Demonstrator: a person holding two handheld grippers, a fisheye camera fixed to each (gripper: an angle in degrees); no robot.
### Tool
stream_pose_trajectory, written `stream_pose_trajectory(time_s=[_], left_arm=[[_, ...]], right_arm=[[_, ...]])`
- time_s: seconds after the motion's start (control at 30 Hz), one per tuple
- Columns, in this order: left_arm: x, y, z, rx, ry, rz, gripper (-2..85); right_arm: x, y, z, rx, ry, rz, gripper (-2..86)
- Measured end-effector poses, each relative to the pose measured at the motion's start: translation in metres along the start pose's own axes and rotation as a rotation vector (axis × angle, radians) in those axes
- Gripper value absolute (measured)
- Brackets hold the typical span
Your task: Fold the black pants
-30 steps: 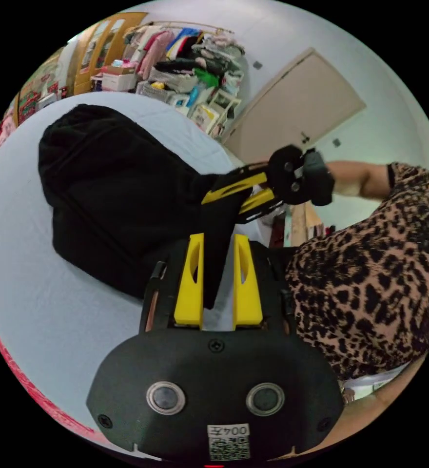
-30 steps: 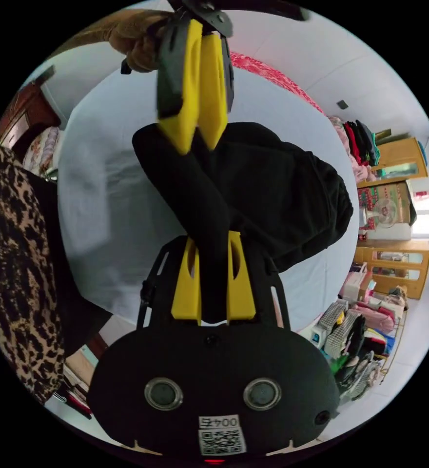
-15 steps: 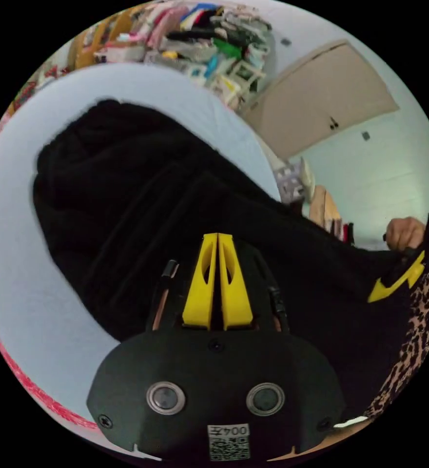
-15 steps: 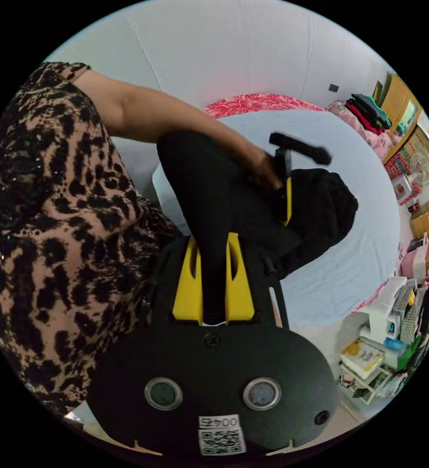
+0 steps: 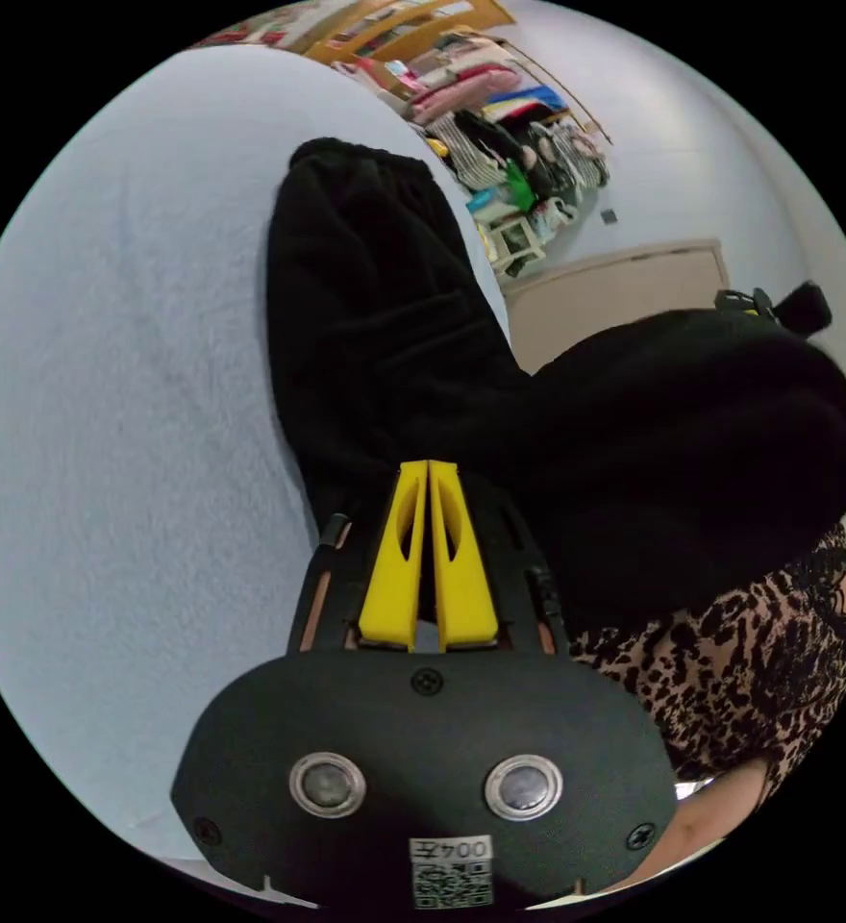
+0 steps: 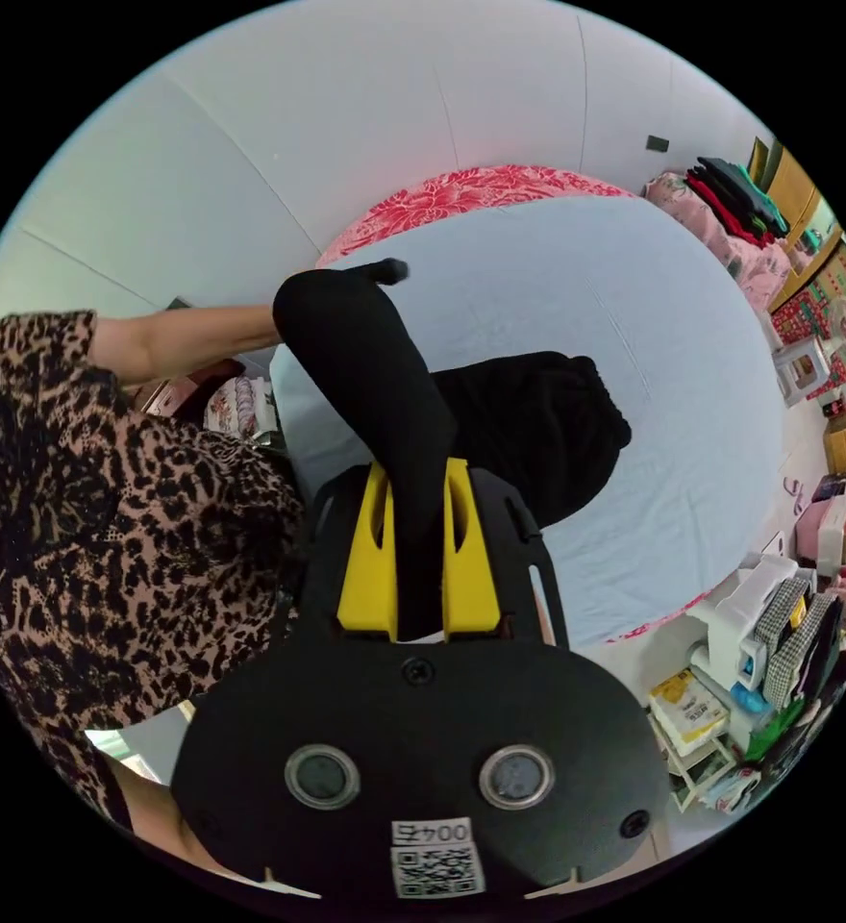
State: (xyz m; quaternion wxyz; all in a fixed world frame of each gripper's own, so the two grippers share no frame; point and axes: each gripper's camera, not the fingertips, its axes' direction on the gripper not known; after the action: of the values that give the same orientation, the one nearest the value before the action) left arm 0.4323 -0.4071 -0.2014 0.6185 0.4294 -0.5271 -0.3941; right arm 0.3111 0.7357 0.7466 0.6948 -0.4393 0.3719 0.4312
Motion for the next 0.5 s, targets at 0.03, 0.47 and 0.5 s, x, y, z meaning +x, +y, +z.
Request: stream_pose_trajectory(time_s=[0.03, 0.47, 0.5], left_arm=[[-0.005, 0.008, -0.001, 0.022, 0.0, -0.026, 0.2], [0.022, 0.105, -0.063, 0.603, -0.198, -0.308, 0.4], [0.038, 0.103, -0.065, 0.636, -0.234, -0.275, 0.5]], right_arm=[[0.012, -0.006, 0.001, -0.01, -0.005, -0.001, 7.5], [0.24, -0.103, 0.076, -0.205, -0.239, 0.008, 7.8], [0.259, -0.104, 0.089, -0.216, -0.27, 0.034, 8.0]])
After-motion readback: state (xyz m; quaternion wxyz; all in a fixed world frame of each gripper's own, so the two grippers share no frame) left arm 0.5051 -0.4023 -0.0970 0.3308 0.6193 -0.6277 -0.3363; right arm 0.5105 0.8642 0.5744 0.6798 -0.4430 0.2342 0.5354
